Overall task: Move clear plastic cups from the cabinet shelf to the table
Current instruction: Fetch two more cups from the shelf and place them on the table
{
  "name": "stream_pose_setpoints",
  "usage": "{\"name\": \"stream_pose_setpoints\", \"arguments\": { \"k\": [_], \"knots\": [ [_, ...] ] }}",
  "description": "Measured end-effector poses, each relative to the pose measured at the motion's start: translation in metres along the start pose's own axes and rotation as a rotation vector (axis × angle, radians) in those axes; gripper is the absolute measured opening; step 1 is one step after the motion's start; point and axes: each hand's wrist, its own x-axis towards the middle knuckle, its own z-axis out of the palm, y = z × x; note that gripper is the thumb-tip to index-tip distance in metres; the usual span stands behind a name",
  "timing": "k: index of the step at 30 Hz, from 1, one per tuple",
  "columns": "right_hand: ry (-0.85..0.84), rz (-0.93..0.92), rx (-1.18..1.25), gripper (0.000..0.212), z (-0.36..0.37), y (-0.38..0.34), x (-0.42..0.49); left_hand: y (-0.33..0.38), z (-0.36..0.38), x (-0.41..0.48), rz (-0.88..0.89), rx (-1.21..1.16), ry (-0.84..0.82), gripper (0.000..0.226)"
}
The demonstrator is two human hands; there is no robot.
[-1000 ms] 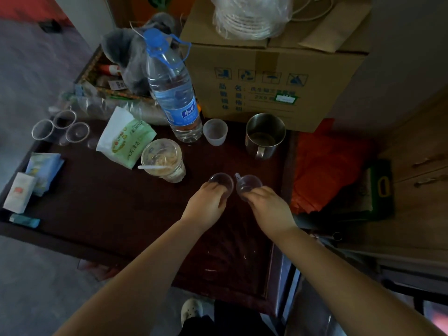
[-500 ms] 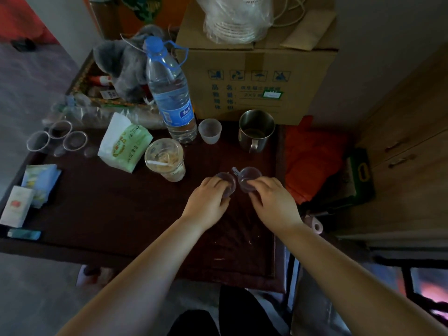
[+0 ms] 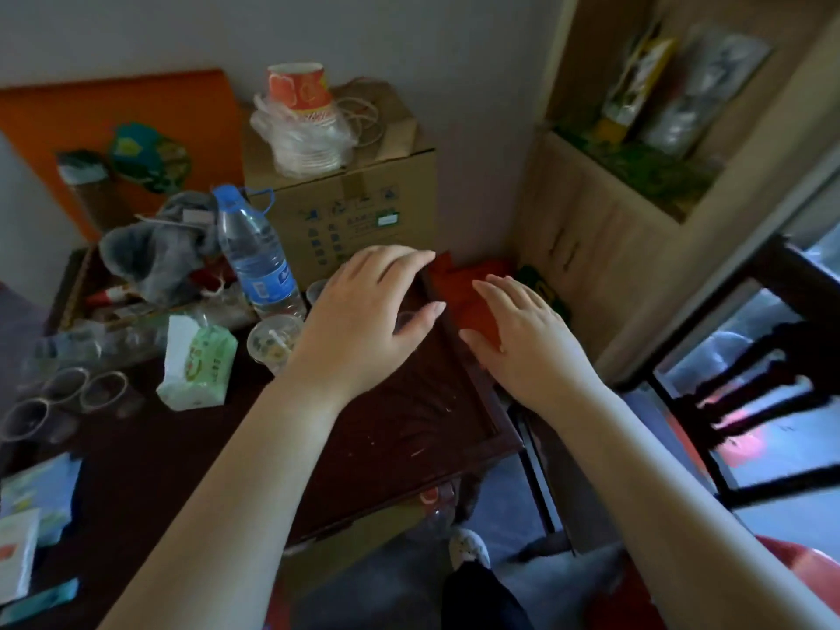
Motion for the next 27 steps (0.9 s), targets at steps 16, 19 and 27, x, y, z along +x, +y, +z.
{"name": "stream_pose_setpoints", "arguments": {
  "k": [16,19,27],
  "knots": [
    [0.611,0.469,-0.282,0.054,-0.269,-0.02,-0.294,0.293,-0.086,-0.019,0.643,-0.241,-0.131,0.06],
    [0.638,0.577,-0.336,0.055,-0.297,-0.019,-0.353,0.347,-0.085,-0.032,0.741,-0.229,-0.12,0.066],
    [0.686,0.883,-0.514,0.057,-0.374,-0.042,-0.554,0.533,-0.078,-0.104,0.982,-0.377,-0.158,0.077]
  ]
}}
